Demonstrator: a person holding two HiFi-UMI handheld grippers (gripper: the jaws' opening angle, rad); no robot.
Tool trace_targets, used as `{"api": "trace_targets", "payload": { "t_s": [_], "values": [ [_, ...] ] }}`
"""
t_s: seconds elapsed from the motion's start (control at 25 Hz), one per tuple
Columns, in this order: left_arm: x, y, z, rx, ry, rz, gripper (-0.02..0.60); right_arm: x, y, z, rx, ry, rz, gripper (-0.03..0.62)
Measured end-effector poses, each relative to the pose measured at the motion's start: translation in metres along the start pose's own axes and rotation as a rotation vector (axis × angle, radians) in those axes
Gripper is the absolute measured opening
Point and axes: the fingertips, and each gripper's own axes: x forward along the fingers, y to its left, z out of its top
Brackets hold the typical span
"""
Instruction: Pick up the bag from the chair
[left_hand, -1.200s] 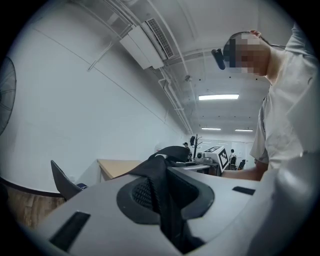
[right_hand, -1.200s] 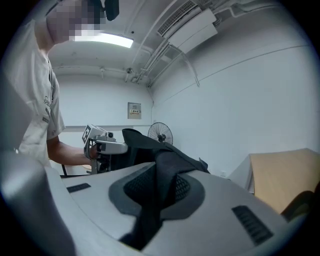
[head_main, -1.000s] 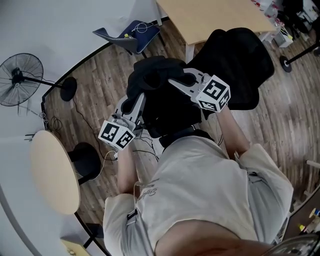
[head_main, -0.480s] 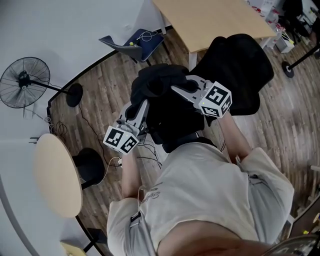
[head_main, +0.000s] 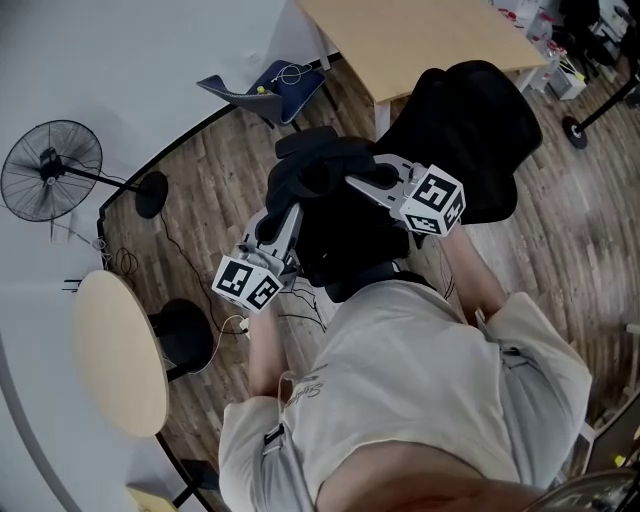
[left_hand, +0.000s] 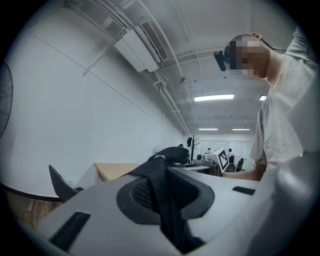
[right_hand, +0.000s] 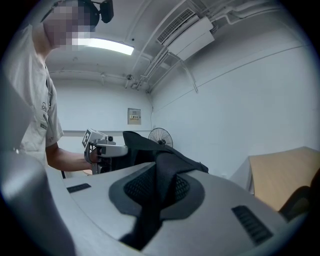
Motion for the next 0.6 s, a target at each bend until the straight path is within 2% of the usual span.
{"api": "trace_targets", "payload": {
  "t_s": [0.6],
  "values": [
    [-0.0039,-0.0089,-0.007,-0.001,0.014,-0.01,0.051,-0.0066,0.0076,-0.0063,0.0,0.006,-0.017,0.025]
  ]
}}
